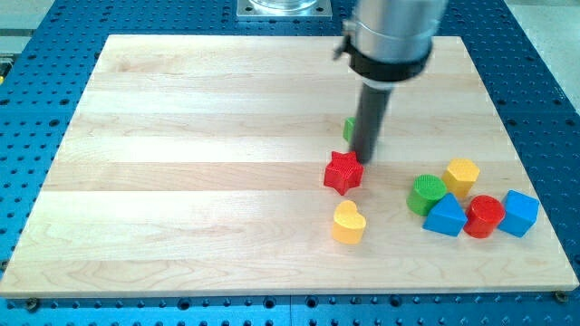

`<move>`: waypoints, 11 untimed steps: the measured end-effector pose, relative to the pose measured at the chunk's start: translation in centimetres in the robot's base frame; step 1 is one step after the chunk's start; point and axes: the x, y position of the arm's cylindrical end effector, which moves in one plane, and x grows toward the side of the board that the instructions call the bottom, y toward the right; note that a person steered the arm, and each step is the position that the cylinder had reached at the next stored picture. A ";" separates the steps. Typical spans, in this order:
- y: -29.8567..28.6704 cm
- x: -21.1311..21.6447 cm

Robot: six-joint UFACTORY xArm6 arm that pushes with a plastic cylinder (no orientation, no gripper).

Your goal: Place the red star below the green star

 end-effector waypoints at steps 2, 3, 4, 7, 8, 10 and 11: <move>-2.0 -0.1; -9.2 0.9; -12.5 6.8; -3.6 7.8; -3.4 5.8; -2.3 1.6; -2.4 2.9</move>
